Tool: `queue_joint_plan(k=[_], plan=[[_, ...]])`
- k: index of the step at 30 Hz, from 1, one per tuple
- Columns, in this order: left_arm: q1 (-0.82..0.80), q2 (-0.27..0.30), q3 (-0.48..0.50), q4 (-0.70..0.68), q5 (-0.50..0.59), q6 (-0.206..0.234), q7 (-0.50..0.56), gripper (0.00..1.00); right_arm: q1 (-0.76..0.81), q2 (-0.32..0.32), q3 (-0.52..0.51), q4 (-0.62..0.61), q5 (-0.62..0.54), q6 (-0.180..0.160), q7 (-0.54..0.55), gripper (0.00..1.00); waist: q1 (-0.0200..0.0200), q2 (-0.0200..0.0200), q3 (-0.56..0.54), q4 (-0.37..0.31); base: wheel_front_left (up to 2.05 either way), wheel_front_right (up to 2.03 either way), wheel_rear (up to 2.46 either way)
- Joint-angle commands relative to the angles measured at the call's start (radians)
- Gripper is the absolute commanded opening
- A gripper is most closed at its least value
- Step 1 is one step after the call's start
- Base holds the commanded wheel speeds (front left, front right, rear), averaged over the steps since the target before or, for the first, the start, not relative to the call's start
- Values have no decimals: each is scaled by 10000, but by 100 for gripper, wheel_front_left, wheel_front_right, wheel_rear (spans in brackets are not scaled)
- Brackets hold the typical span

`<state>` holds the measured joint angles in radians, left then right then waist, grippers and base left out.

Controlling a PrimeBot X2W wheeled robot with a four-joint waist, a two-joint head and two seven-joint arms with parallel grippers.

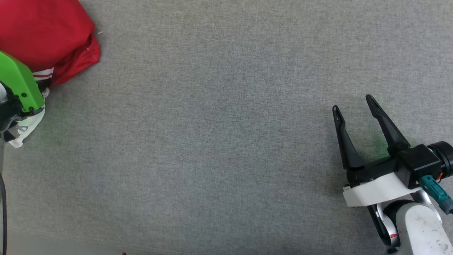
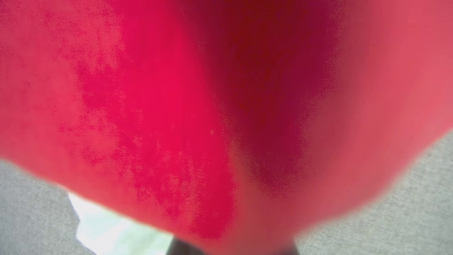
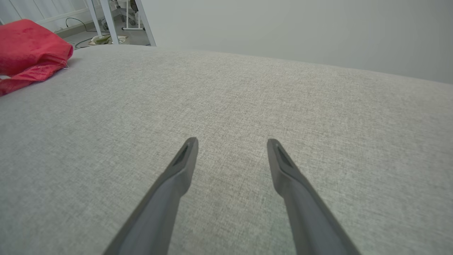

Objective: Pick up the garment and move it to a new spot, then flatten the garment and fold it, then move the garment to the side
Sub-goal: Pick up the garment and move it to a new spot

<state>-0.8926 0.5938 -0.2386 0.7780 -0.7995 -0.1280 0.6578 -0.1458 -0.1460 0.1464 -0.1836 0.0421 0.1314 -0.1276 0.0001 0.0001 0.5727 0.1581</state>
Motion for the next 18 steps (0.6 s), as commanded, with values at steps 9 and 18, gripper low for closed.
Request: queue_joint_plan(k=[9,18], plan=[[495,-100,-189,-468,-12,-26,-1894,0,-13,168,-75,503,38,-7,-254,100,-1,-1,-1145,221,0,0,0],[794,497,-415,-2306,1157,50,-4742,0,456,590,-378,1478,332,-7,-796,100,-1,-1,-3063,214,0,0,0]])
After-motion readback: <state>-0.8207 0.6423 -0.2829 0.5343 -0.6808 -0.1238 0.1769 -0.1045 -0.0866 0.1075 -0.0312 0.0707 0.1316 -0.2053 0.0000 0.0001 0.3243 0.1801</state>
